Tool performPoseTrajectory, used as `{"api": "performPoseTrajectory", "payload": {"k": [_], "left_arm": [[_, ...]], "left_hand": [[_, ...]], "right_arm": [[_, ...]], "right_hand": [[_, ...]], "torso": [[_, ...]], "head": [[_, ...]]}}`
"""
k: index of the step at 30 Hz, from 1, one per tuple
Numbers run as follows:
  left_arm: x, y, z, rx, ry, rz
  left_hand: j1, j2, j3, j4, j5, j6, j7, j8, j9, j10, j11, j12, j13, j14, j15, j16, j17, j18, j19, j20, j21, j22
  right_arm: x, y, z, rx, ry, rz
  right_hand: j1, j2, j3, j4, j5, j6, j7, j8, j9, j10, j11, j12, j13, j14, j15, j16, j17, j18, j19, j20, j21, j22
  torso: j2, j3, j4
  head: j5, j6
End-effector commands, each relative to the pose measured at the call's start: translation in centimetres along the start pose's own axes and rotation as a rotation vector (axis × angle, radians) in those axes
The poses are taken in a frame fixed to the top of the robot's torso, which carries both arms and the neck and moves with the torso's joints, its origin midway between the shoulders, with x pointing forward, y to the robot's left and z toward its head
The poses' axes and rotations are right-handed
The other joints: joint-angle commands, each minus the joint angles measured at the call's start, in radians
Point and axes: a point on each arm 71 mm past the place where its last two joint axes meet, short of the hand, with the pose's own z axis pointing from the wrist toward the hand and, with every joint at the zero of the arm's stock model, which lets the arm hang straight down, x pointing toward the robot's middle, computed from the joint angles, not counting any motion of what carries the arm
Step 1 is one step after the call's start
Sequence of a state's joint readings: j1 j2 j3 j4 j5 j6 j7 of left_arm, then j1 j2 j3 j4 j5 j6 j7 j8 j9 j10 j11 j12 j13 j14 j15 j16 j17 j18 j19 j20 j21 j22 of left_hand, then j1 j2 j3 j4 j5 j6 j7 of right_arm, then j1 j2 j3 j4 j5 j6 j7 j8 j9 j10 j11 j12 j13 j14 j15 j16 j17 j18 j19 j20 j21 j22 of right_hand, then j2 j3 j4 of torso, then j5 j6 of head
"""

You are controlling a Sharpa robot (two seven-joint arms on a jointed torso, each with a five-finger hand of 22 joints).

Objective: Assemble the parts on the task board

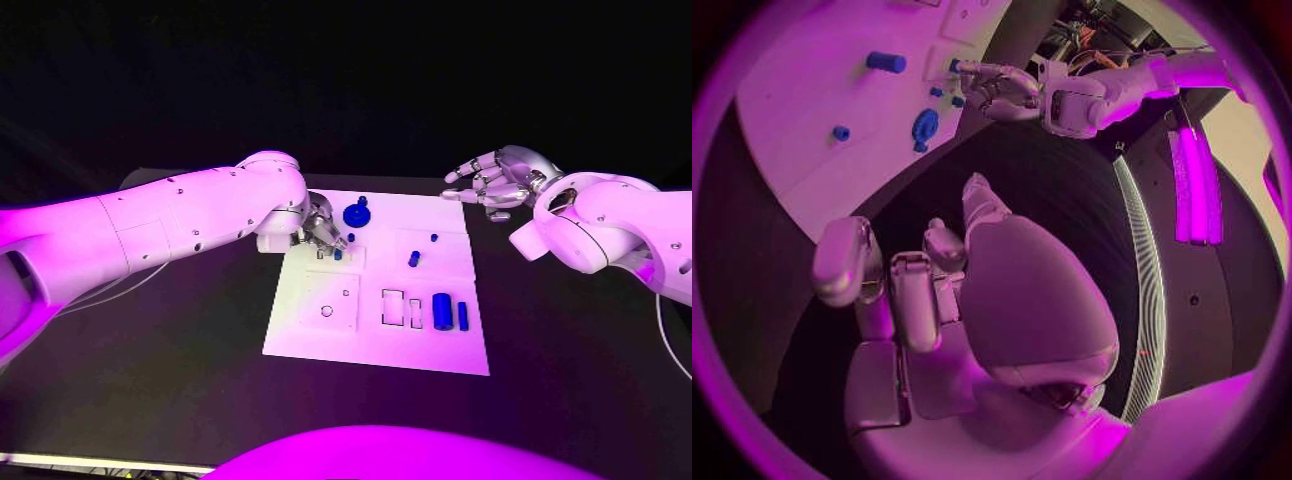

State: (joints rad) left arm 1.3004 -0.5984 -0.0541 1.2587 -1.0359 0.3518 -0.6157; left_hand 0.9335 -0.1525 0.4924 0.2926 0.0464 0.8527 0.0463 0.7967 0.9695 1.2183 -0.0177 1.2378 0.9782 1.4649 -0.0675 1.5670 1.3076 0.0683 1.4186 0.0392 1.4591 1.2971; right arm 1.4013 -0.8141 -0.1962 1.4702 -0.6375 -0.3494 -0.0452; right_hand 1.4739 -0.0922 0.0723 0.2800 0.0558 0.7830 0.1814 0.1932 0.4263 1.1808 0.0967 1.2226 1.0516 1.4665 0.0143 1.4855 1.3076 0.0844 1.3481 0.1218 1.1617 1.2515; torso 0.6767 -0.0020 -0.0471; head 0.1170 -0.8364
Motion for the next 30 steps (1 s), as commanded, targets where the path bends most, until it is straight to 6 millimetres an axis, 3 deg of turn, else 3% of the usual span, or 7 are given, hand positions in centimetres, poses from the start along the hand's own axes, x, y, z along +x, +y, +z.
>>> {"api": "performPoseTrajectory", "payload": {"k": [1,7,11,12,17,26,30], "left_arm": [[-0.2,-0.3,-0.3,0.018,-0.014,-0.006],[-0.9,-0.8,-1.3,0.065,-0.025,-0.066],[-1.9,-0.9,-2.2,0.085,-0.053,-0.098],[-2.3,-0.8,-2.4,0.086,-0.064,-0.105],[-4.2,0.1,-3.1,0.072,-0.118,-0.132],[-6.7,1.5,-3.0,0.036,-0.178,-0.157],[-7.3,1.6,-2.8,0.024,-0.185,-0.143]], "left_hand": [[-0.009,-0.001,-0.008,0.000,0.007,0.005,0.000,-0.006,0.001,-0.011,-0.001,-0.006,-0.004,0.106,-0.006,0.004,0.263,-0.011,0.004,-0.001,-0.001,-0.003],[0.005,0.007,-0.030,-0.001,0.007,-0.015,0.007,-0.024,-0.005,-0.033,0.005,-0.022,-0.027,0.101,-0.002,-0.006,0.253,-0.009,-0.005,0.001,-0.009,-0.017],[0.032,0.021,-0.067,0.000,0.007,-0.060,0.036,-0.106,-0.058,-0.083,0.030,-0.054,-0.071,0.088,0.018,-0.031,0.227,-0.001,-0.030,0.017,-0.030,-0.058],[0.056,0.023,-0.073,-0.002,0.007,-0.121,0.057,-0.172,-0.098,-0.132,0.046,-0.093,-0.130,0.081,0.030,-0.045,0.213,0.003,-0.043,0.026,-0.042,-0.081],[0.155,0.034,-0.096,-0.004,0.009,-0.150,0.093,-0.289,-0.213,-0.186,0.079,-0.138,-0.202,0.075,0.062,-0.053,0.204,0.008,-0.054,0.056,-0.053,-0.098],[0.206,0.042,-0.095,-0.004,0.009,-0.153,0.101,-0.324,-0.265,-0.193,0.087,-0.146,-0.220,0.075,0.069,-0.053,0.203,0.009,-0.056,0.065,-0.055,-0.101],[0.208,0.045,-0.096,-0.002,0.009,-0.143,0.100,-0.323,-0.272,-0.187,0.086,-0.142,-0.217,0.076,0.069,-0.051,0.204,0.009,-0.055,0.066,-0.054,-0.099]], "right_arm": [[0.1,0.0,0.0,-0.010,0.013,-0.008],[0.1,-0.3,0.1,-0.005,0.009,-0.009],[-0.1,-0.4,0.2,-0.002,0.005,-0.009],[-0.1,-0.5,0.2,-0.001,0.003,-0.009],[-0.4,-0.7,0.2,0.002,-0.007,-0.010],[-0.8,-0.9,0.3,-0.001,-0.032,-0.012],[-0.9,-0.8,0.3,-0.007,-0.046,-0.009]], "right_hand": [[-0.002,0.009,-0.004,0.002,-0.002,-0.001,0.001,0.006,-0.002,-0.006,-0.001,-0.006,-0.001,0.056,0.004,-0.005,0.070,0.014,-0.006,0.000,-0.005,-0.001],[-0.002,0.009,-0.004,0.002,-0.002,-0.001,0.001,0.006,-0.002,-0.006,-0.001,-0.006,-0.001,0.056,0.004,-0.005,0.070,0.014,-0.006,0.000,-0.005,-0.001],[-0.002,0.009,-0.004,0.002,-0.002,-0.001,0.001,0.006,-0.002,-0.006,-0.001,-0.006,-0.001,0.056,0.004,-0.005,0.070,0.014,-0.006,0.000,-0.005,-0.001],[-0.002,0.009,-0.004,0.002,-0.002,-0.001,0.001,0.006,-0.002,-0.006,-0.001,-0.006,-0.001,0.056,0.004,-0.005,0.070,0.014,-0.006,0.000,-0.005,-0.001],[-0.004,0.010,-0.005,0.003,-0.002,-0.002,0.001,0.007,-0.002,-0.007,-0.001,-0.007,-0.002,0.057,0.004,-0.005,0.070,0.013,-0.005,0.000,-0.005,0.000],[0.001,0.013,-0.005,0.000,-0.002,-0.004,0.001,0.011,-0.003,-0.042,-0.001,-0.040,-0.044,0.043,0.003,-0.030,0.024,0.024,-0.032,-0.001,-0.055,-0.036],[0.009,0.017,-0.007,0.002,-0.002,-0.010,-0.003,0.025,-0.007,-0.188,-0.005,-0.225,-0.271,-0.005,-0.002,-0.137,-0.130,0.058,-0.122,-0.005,-0.242,-0.170]], "torso": [[-0.002,-0.0006,0.0007],[-0.001,-0.0007,-0.0004],[-0.002,0.0003,-0.0011],[-0.001,0.0010,-0.0010],[0.000,0.0022,0.0001],[0.006,0.0008,-0.0045],[0.011,0.0002,-0.0087]], "head": [[0.001,0.007],[0.003,0.013],[0.006,0.017],[0.006,0.018],[0.008,0.025],[0.016,0.037],[0.023,0.037]]}}
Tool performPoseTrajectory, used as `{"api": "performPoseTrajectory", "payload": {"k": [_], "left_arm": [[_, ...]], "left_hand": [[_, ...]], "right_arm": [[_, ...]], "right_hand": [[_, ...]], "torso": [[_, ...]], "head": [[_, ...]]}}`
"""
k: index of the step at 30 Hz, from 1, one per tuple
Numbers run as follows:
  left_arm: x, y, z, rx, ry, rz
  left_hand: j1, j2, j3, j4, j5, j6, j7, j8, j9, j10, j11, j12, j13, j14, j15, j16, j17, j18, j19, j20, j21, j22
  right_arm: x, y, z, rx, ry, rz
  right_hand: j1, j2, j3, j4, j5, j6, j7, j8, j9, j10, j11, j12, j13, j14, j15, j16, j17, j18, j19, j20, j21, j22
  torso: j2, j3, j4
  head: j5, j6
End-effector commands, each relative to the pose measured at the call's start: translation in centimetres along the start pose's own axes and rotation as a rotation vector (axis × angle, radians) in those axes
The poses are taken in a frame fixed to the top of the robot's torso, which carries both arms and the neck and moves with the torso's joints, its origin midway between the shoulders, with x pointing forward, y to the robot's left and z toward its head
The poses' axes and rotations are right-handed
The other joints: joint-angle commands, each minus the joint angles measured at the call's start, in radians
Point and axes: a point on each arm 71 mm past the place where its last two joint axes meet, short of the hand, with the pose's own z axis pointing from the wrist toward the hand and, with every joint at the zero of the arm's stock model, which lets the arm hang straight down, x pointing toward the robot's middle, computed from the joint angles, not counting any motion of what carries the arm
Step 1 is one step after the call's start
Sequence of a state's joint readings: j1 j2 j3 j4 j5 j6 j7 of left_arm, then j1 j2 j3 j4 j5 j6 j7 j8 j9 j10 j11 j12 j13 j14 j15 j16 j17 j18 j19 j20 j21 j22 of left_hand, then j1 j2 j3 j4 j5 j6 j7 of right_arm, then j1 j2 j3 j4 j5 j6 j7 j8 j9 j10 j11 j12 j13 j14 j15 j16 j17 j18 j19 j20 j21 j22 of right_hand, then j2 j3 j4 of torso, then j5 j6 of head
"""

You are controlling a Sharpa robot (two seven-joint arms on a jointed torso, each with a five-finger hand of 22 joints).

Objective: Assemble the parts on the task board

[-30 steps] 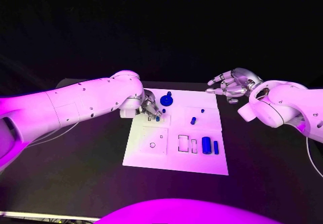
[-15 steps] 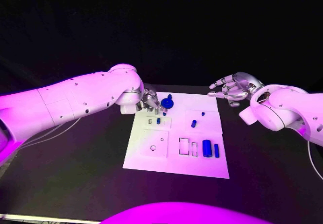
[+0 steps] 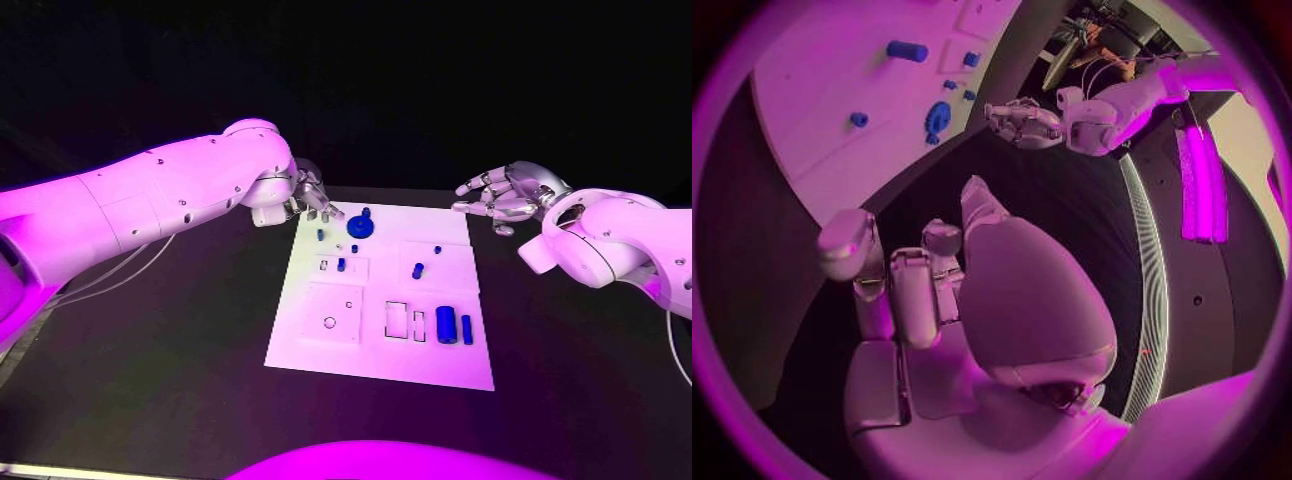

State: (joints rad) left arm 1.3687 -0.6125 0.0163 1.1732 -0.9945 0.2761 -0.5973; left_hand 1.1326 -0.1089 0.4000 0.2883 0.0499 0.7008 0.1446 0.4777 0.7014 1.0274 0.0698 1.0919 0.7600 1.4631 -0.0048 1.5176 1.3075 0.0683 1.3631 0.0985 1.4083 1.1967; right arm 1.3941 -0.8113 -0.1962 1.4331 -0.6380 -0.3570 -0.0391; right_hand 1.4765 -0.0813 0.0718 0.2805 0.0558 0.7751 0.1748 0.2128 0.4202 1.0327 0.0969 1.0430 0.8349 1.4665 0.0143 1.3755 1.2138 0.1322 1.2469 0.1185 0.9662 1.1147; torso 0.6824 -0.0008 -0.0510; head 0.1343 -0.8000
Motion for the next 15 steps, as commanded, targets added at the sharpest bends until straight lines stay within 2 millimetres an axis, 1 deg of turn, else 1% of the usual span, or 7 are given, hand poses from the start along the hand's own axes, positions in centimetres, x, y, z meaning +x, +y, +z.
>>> {"api": "performPoseTrajectory", "payload": {"k": [1,2,4,5,7,11,15], "left_arm": [[-0.4,-0.3,0.2,0.018,-0.011,0.017],[-0.5,-0.3,0.2,0.015,-0.009,0.020],[-0.6,-0.3,0.5,0.007,-0.003,0.030],[-0.6,-0.3,0.7,-0.001,0.004,0.038],[-0.7,-0.2,1.0,-0.014,0.015,0.048],[-0.8,0.2,1.5,-0.037,0.025,0.054],[-1.0,0.6,2.0,-0.054,0.022,0.048]], "left_hand": [[0.009,0.002,-0.003,0.003,0.005,0.012,0.001,-0.004,-0.005,0.005,-0.002,0.005,0.001,0.078,0.006,-0.002,0.204,0.009,0.000,0.006,-0.004,0.000],[0.010,0.002,-0.004,0.003,0.005,0.014,0.001,-0.003,-0.006,0.005,-0.002,0.005,0.001,0.078,0.006,-0.002,0.204,0.009,0.001,0.006,-0.004,0.001],[0.010,0.004,-0.006,0.003,0.005,0.028,-0.003,0.001,-0.012,0.011,-0.005,0.009,0.005,0.079,0.004,0.000,0.205,0.008,0.003,0.006,-0.002,0.004],[0.011,0.005,-0.007,0.003,0.005,0.036,-0.005,0.004,-0.014,0.013,-0.006,0.010,0.005,0.079,0.003,0.000,0.206,0.008,0.004,0.005,-0.001,0.006],[0.012,0.006,-0.009,0.003,0.005,0.045,-0.007,0.008,-0.017,0.013,-0.008,0.010,0.004,0.079,0.001,0.000,0.205,0.008,0.004,0.004,-0.002,0.005],[0.010,0.010,-0.014,0.004,0.005,0.070,-0.013,0.025,-0.018,0.019,-0.013,0.014,0.008,0.080,-0.003,0.002,0.207,0.008,0.006,0.001,0.000,0.009],[0.010,0.012,-0.016,0.004,0.005,0.078,-0.015,0.032,-0.017,0.019,-0.015,0.014,0.007,0.080,-0.004,0.002,0.207,0.008,0.006,0.000,0.000,0.009]], "right_arm": [[-0.1,0.2,0.0,-0.026,-0.019,-0.003],[-0.1,0.2,0.0,-0.027,-0.023,-0.002],[-0.2,0.2,0.0,-0.029,-0.029,0.001],[-0.2,0.2,0.0,-0.031,-0.033,0.003],[-0.3,0.2,0.0,-0.032,-0.037,0.006],[-0.3,0.2,0.0,-0.035,-0.042,0.009],[-0.3,0.3,-0.1,-0.037,-0.044,0.011]], "right_hand": [[0.011,0.008,-0.006,0.003,-0.002,-0.005,0.003,0.011,-0.003,-0.064,-0.007,-0.104,-0.115,-0.032,-0.004,-0.098,-0.125,0.027,-0.068,-0.003,-0.160,-0.114],[0.012,0.009,-0.007,0.003,-0.002,-0.006,0.003,0.013,-0.003,-0.062,-0.007,-0.116,-0.128,-0.039,-0.005,-0.121,-0.150,0.032,-0.078,-0.003,-0.194,-0.139],[0.017,0.009,-0.006,0.003,-0.002,-0.009,0.002,0.020,-0.006,-0.061,-0.007,-0.157,-0.171,-0.062,-0.006,-0.196,-0.230,0.046,-0.110,-0.004,-0.304,-0.218],[0.017,0.010,-0.006,0.004,-0.001,-0.010,0.002,0.021,-0.006,-0.061,-0.008,-0.166,-0.180,-0.065,-0.007,-0.209,-0.242,0.047,-0.114,-0.004,-0.322,-0.231],[0.019,0.011,-0.006,0.004,-0.002,-0.012,0.002,0.024,-0.007,-0.063,-0.008,-0.195,-0.210,-0.088,-0.005,-0.271,-0.307,0.051,-0.122,-0.004,-0.364,-0.261],[0.021,0.010,-0.007,0.004,-0.002,-0.015,0.003,0.030,-0.010,-0.057,-0.008,-0.223,-0.248,-0.102,-0.005,-0.338,-0.363,0.051,-0.115,-0.004,-0.398,-0.286],[0.022,0.009,-0.007,0.004,-0.002,-0.016,0.003,0.031,-0.011,-0.056,-0.007,-0.229,-0.257,-0.104,-0.005,-0.353,-0.375,0.051,-0.113,-0.004,-0.406,-0.292]], "torso": [[0.006,-0.0014,-0.0050],[0.007,-0.0016,-0.0050],[0.009,-0.0018,-0.0054],[0.010,-0.0020,-0.0058],[0.012,-0.0024,-0.0063],[0.011,-0.0026,-0.0051],[0.011,-0.0034,-0.0047]], "head": [[0.006,0.001],[0.006,0.001],[0.007,0.001],[0.009,0.001],[0.013,0.002],[0.016,0.001],[0.020,0.001]]}}
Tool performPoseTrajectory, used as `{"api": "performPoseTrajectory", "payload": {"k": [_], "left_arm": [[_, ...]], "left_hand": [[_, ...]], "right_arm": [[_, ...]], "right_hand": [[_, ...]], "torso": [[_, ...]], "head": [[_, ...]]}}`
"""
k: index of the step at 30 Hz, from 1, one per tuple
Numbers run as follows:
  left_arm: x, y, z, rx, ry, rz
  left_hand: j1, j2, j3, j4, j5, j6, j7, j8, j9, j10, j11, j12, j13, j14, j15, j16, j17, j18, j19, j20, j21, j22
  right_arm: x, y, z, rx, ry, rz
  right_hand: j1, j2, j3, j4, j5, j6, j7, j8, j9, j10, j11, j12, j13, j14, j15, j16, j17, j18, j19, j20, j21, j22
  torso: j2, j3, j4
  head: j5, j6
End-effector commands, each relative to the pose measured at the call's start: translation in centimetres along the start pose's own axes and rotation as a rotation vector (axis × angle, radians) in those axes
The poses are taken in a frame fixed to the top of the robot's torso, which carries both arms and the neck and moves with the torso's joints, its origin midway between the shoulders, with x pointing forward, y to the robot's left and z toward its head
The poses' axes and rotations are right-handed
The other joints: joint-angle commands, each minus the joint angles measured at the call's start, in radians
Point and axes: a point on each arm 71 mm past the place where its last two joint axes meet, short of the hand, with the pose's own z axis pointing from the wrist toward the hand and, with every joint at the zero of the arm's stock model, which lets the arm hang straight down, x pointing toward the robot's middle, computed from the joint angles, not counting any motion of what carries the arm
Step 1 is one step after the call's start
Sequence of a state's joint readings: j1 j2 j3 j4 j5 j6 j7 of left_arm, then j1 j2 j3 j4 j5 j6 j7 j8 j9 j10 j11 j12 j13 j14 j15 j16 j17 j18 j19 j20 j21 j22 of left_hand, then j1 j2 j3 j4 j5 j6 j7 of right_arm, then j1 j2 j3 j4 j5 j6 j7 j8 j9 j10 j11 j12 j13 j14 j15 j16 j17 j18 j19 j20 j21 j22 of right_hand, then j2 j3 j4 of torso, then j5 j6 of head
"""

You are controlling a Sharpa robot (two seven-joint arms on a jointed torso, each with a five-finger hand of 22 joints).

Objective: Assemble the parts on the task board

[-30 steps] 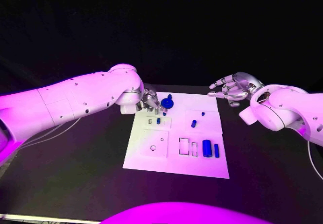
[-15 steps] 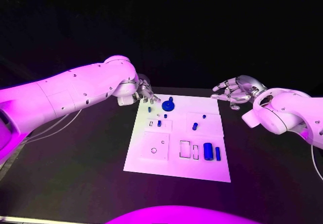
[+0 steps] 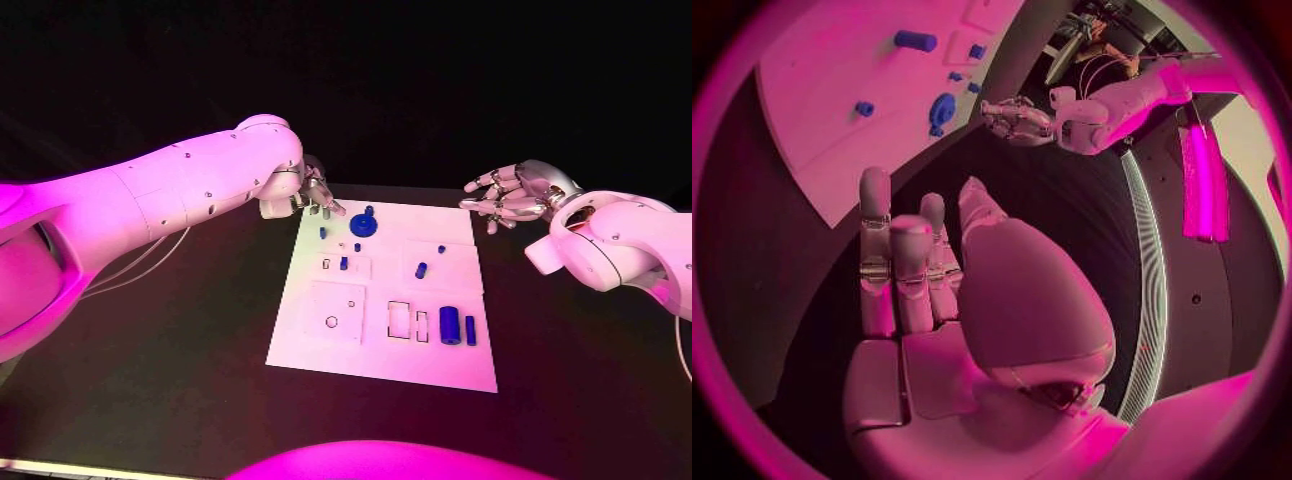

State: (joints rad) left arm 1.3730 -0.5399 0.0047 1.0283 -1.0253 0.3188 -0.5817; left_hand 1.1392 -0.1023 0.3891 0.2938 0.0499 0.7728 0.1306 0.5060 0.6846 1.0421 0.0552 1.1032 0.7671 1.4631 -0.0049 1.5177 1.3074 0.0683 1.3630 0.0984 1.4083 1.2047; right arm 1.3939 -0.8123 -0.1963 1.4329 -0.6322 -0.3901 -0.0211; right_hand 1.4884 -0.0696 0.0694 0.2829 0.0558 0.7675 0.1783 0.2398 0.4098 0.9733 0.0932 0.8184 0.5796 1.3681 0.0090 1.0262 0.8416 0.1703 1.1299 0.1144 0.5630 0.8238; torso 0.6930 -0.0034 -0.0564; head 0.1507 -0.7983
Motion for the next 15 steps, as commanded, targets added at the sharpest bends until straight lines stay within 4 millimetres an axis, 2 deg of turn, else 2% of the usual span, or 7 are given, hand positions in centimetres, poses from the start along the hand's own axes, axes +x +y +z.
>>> {"api": "performPoseTrajectory", "payload": {"k": [1,7,15], "left_arm": [[-0.05,0.12,0.29,0.001,0.022,0.027],[-0.25,0.60,0.66,-0.016,0.020,0.021],[-0.31,1.00,0.79,-0.027,0.030,0.023]], "left_hand": [[0.002,0.006,-0.007,-0.002,0.005,0.009,-0.002,0.008,0.000,0.005,-0.001,0.003,0.000,0.080,-0.005,0.002,0.207,0.008,0.006,-0.001,0.000,0.001],[0.000,0.008,-0.010,-0.001,0.005,0.016,-0.004,0.016,0.002,0.007,-0.003,0.005,0.002,0.080,-0.006,0.002,0.207,0.007,0.007,-0.002,0.000,0.003],[-0.009,0.010,-0.015,0.000,0.004,0.019,-0.005,0.024,0.005,0.010,-0.004,0.007,0.003,0.082,-0.008,0.005,0.209,0.007,0.009,-0.004,0.002,0.005]], "right_arm": [[-0.02,0.20,-0.03,-0.023,-0.011,0.005],[-0.05,0.22,-0.04,-0.025,-0.015,0.006],[-0.22,0.15,-0.05,-0.025,-0.026,0.006]], "right_hand": [[0.010,-0.003,-0.004,0.001,-0.002,-0.009,0.000,0.004,-0.001,0.004,-0.003,-0.008,-0.007,-0.006,0.001,-0.010,-0.007,0.013,0.005,0.000,-0.008,-0.005],[0.011,-0.003,-0.005,0.001,-0.002,-0.012,0.000,0.005,-0.003,0.004,-0.003,-0.014,-0.016,-0.011,0.001,-0.029,-0.022,0.012,0.008,0.000,-0.017,-0.011],[0.011,-0.004,-0.006,0.001,-0.002,-0.013,0.001,0.007,-0.004,0.002,-0.002,-0.022,-0.029,-0.019,0.002,-0.059,-0.045,0.012,0.009,0.001,-0.030,-0.021]], "torso": [[0.000,-0.0011,0.0004],[-0.001,-0.0002,-0.0011],[-0.002,0.0002,0.0011]], "head": [[0.005,-0.001],[0.009,-0.003],[0.008,-0.006]]}}
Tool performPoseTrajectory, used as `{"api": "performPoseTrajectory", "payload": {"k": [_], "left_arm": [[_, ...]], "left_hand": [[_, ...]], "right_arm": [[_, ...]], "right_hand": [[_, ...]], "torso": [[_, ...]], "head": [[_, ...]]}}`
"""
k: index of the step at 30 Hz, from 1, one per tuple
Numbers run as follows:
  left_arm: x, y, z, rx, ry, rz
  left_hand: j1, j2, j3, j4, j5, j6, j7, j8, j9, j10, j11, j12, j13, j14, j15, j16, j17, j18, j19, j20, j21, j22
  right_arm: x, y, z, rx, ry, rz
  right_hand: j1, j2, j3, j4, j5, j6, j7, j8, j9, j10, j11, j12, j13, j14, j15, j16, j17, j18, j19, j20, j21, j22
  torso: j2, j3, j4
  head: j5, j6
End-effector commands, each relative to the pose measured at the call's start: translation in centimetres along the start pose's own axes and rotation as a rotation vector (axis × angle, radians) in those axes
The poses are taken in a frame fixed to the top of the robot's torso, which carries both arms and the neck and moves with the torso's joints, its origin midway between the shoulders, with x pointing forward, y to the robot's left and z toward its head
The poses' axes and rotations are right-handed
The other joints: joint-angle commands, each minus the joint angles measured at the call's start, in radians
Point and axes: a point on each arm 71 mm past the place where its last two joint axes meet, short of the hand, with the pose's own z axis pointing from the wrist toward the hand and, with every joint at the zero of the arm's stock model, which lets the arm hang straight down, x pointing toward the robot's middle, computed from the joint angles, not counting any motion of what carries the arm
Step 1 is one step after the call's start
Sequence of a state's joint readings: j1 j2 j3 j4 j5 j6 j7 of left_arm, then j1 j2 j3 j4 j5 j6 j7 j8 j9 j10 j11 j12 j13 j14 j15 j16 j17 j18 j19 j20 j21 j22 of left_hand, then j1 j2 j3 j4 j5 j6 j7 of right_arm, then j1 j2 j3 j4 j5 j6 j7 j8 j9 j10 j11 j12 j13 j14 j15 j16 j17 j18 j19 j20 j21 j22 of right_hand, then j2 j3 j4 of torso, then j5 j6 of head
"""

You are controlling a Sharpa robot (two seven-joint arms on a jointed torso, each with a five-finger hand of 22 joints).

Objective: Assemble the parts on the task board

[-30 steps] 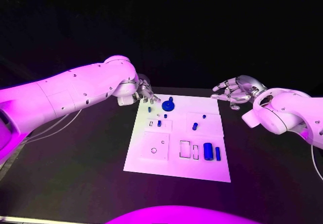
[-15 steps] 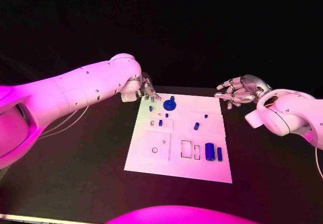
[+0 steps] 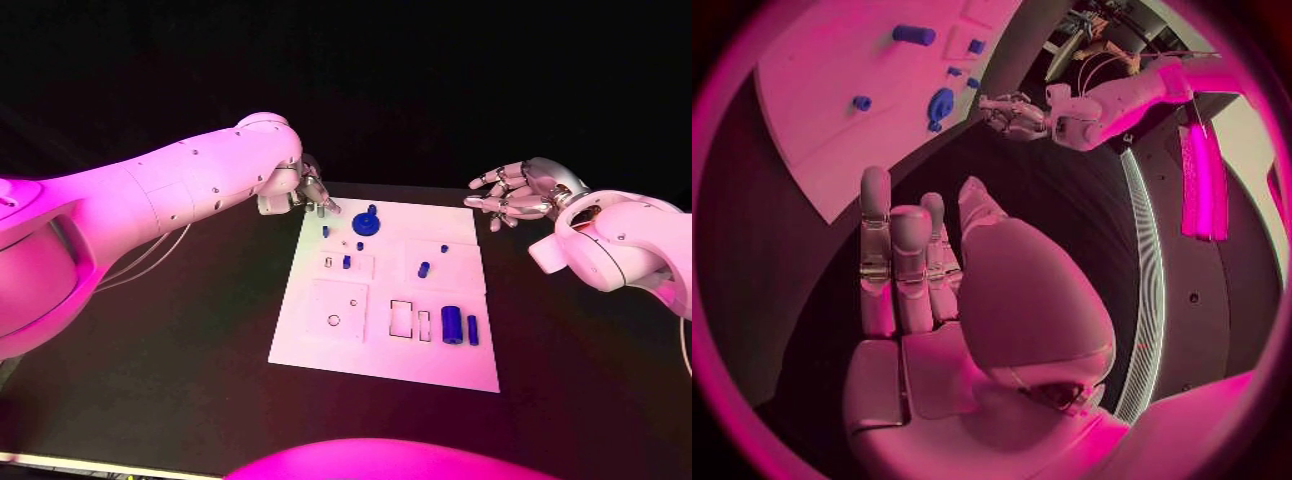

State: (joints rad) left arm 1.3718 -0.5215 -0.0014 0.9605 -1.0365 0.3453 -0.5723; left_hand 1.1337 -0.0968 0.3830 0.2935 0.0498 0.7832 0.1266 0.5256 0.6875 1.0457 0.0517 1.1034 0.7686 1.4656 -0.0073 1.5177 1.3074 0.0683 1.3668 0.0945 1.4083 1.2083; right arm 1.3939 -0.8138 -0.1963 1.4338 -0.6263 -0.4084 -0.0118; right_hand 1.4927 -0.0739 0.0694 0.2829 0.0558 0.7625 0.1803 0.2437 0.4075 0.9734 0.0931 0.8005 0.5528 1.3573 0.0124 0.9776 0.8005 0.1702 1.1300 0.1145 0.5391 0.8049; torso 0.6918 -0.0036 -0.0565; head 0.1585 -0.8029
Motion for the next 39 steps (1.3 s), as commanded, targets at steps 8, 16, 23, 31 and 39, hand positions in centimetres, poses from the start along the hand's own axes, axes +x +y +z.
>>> {"api": "performPoseTrajectory", "payload": {"k": [8,16,23,31,39], "left_arm": [[0.9,0.2,0.5,-0.010,0.068,0.044],[1.5,0.6,1.1,-0.022,0.081,0.040],[1.9,0.5,1.3,-0.015,0.099,0.034],[2.2,0.4,1.3,-0.006,0.127,0.030],[2.2,0.4,1.3,-0.006,0.127,0.024]], "left_hand": [[-0.006,0.006,-0.013,-0.001,0.004,0.015,-0.004,0.014,0.006,0.007,-0.003,0.007,0.000,0.079,-0.007,0.005,0.210,0.006,0.006,-0.001,0.003,0.004],[-0.007,0.006,-0.013,-0.001,0.004,0.015,-0.004,0.015,0.007,0.006,-0.003,0.006,-0.001,0.079,-0.007,0.005,0.210,0.006,0.005,-0.001,0.002,0.003],[-0.007,0.007,-0.013,-0.001,0.004,0.016,-0.004,0.017,0.007,0.005,-0.003,0.005,-0.002,0.079,-0.007,0.005,0.209,0.006,0.005,-0.002,0.002,0.003],[-0.003,0.010,-0.014,-0.002,0.004,0.020,-0.006,0.026,0.012,0.006,-0.005,0.006,-0.001,0.079,-0.008,0.005,0.210,0.006,0.006,-0.003,0.003,0.004],[0.030,0.029,-0.004,-0.005,0.004,0.024,-0.014,0.053,0.031,0.013,-0.012,0.009,0.000,0.080,-0.015,0.007,0.211,0.005,0.009,-0.007,0.005,0.010]], "right_arm": [[-0.2,0.0,-0.1,-0.017,-0.013,0.002],[-0.5,-0.2,-0.3,-0.011,-0.020,0.002],[-0.6,-0.3,-0.3,-0.010,-0.020,0.002],[-0.4,-0.2,-0.2,-0.010,-0.016,0.002],[-0.4,-0.2,-0.1,-0.011,-0.013,0.002]], "right_hand": [[0.007,0.000,-0.006,0.001,-0.002,-0.008,-0.001,0.004,-0.002,0.000,-0.001,-0.006,-0.005,-0.010,-0.001,-0.016,-0.008,0.012,0.009,0.002,-0.010,-0.004],[0.006,0.000,-0.007,0.001,-0.002,-0.008,0.000,0.005,-0.002,0.000,-0.001,-0.007,-0.006,-0.011,0.000,-0.019,-0.010,0.012,0.009,0.002,-0.011,-0.005],[0.006,0.000,-0.007,0.001,-0.002,-0.008,0.000,0.005,-0.002,0.000,-0.001,-0.007,-0.006,-0.011,0.000,-0.019,-0.010,0.012,0.009,0.002,-0.011,-0.005],[0.006,0.000,-0.007,0.001,-0.002,-0.008,0.000,0.005,-0.002,0.000,-0.001,-0.007,-0.006,-0.011,0.000,-0.019,-0.010,0.012,0.009,0.002,-0.011,-0.005],[0.006,0.000,-0.007,0.001,-0.002,-0.008,0.000,0.005,-0.002,0.000,-0.001,-0.007,-0.006,-0.011,0.000,-0.019,-0.010,0.012,0.009,0.002,-0.011,-0.005]], "torso": [[0.000,0.0004,0.0008],[0.000,0.0018,-0.0023],[-0.001,0.0023,0.0015],[-0.001,0.0019,0.0007],[-0.001,0.0013,0.0002]], "head": [[0.001,-0.001],[0.000,-0.004],[-0.003,-0.006],[-0.001,-0.006],[-0.001,-0.006]]}}
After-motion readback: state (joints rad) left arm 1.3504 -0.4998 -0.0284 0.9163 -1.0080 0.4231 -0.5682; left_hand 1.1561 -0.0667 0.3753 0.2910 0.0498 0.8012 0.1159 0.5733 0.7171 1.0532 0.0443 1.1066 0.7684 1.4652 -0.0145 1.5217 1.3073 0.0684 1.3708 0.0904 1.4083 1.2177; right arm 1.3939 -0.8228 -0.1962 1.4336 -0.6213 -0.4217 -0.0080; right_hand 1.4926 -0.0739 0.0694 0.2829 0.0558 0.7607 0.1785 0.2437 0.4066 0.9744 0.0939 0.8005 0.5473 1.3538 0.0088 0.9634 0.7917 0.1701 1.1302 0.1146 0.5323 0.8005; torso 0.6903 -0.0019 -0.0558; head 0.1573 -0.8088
